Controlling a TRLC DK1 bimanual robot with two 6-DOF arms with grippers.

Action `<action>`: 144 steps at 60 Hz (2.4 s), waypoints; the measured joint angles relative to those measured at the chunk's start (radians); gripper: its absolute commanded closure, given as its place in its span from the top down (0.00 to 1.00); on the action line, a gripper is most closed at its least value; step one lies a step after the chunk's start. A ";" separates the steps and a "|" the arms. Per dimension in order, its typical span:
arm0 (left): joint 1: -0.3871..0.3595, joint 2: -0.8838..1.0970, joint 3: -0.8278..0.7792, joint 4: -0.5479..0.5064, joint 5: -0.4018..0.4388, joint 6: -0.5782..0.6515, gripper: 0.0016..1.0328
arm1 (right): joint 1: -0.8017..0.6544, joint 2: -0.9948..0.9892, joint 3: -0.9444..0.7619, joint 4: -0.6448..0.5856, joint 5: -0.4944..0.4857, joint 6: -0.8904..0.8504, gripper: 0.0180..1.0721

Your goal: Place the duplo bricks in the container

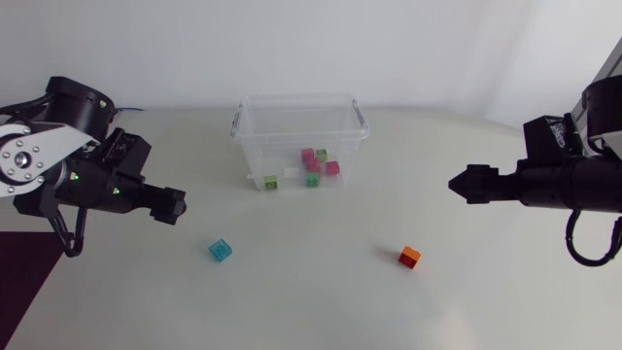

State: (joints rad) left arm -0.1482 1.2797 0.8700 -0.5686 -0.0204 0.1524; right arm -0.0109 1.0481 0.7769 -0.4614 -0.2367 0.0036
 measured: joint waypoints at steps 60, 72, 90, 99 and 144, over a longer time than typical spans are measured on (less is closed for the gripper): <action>-0.180 0.475 0.076 0.056 0.037 0.329 0.66 | 0.085 0.291 0.085 -0.188 -0.107 -0.470 0.96; -0.175 0.496 0.065 0.074 0.133 0.373 0.30 | 0.113 0.309 0.069 -0.158 -0.095 -0.486 0.95; -0.129 0.433 0.047 0.056 0.239 0.414 0.23 | 0.200 0.369 0.037 -0.124 0.002 -0.541 0.90; -0.129 0.333 0.048 0.018 0.248 0.421 0.23 | 0.234 0.434 0.026 -0.072 0.049 -0.558 0.84; -0.117 0.238 0.495 0.074 0.372 0.203 0.23 | 0.278 0.561 0.001 -0.089 0.165 -0.566 0.17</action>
State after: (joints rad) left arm -0.2657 1.5177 1.3651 -0.4942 0.3519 0.3553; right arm 0.2668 1.6089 0.7776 -0.5503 -0.0715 -0.5621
